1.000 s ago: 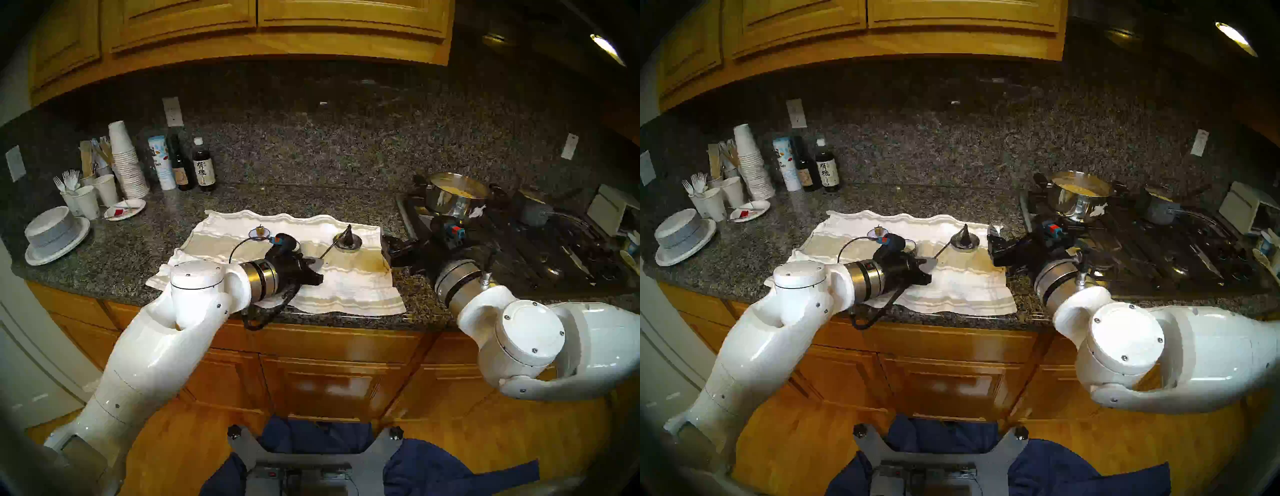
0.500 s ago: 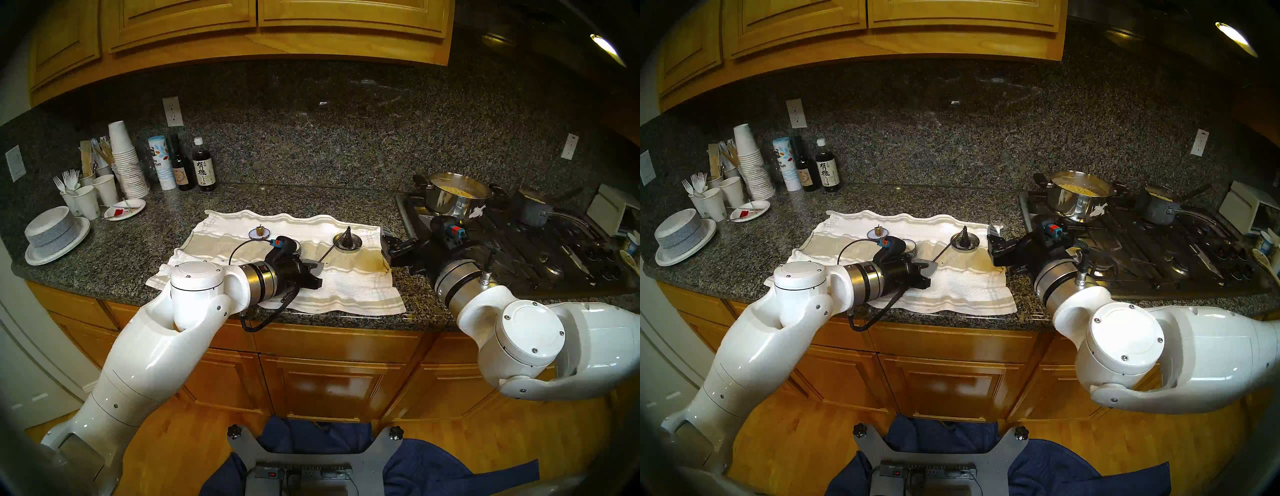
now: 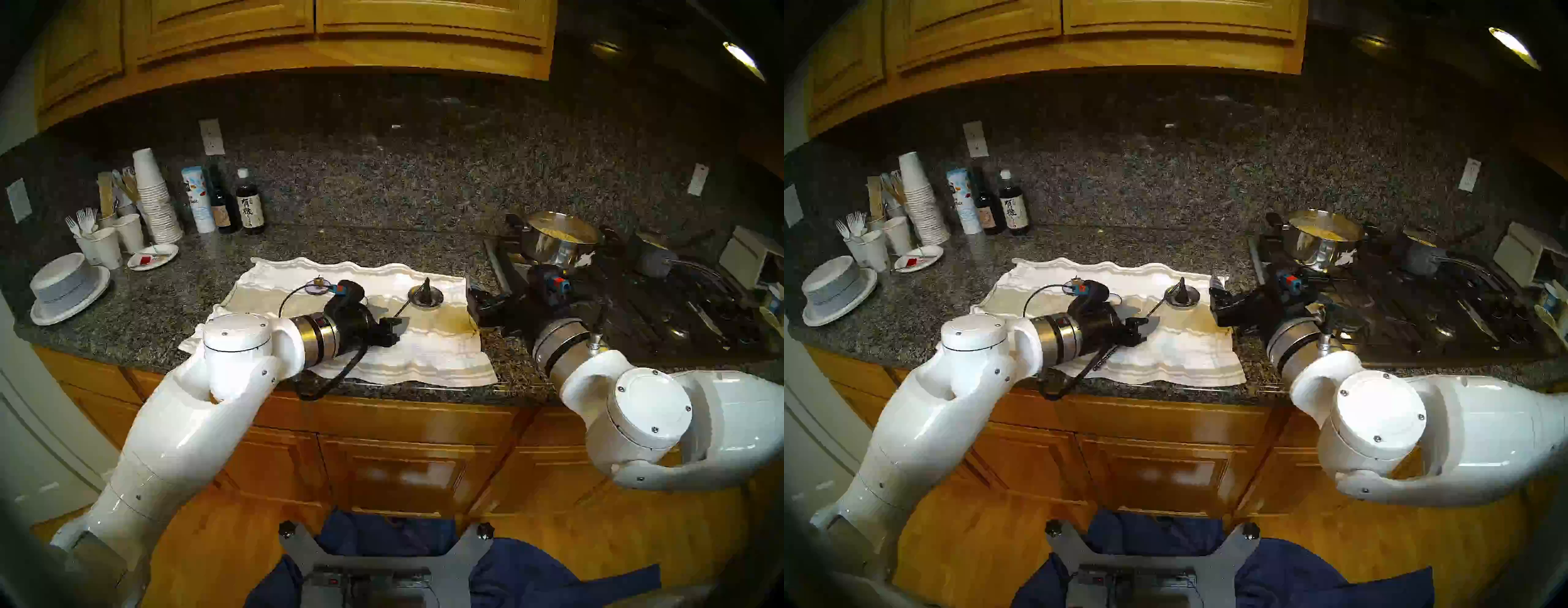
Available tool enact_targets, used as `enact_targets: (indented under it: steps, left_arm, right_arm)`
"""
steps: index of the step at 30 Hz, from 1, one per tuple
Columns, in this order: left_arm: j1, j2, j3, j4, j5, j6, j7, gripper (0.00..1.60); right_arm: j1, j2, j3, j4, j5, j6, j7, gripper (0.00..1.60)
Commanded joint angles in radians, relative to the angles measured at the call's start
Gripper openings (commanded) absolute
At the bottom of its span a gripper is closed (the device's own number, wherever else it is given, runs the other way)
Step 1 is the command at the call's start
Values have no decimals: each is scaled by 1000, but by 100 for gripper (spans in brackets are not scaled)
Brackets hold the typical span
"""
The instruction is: Put out candle flame
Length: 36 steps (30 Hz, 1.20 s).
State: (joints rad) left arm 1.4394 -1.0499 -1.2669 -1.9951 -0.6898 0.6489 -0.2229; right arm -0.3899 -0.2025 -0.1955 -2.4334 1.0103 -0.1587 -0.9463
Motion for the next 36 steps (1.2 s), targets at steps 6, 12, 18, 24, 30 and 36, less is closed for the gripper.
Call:
enact_targets:
  steps: [6, 12, 18, 24, 30, 36]
  left_arm:
    - [-55, 10, -170, -133, -29, -52, 9, 145]
    - [-69, 40, -283, -151, -33, -101, 51, 160]
    - [-32, 73, -395, -172, -17, -166, 116, 160]
    - [36, 109, -493, -178, 17, -233, 206, 160]
    - [161, 92, -607, -181, 61, -286, 264, 160]
    - [248, 23, -678, -175, 110, -337, 247, 160]
  right_arm:
    - [22, -2, 21, -4, -11, -3, 1, 160]
    - [21, -2, 20, -4, -10, -3, 0, 160]
    - [22, -2, 20, -4, -9, -3, 0, 160]
    - [22, -2, 20, -4, -10, -3, 0, 160]
    - [23, -2, 21, -4, -10, -3, 1, 160]
    - [23, -2, 21, -4, -12, -2, 1, 160]
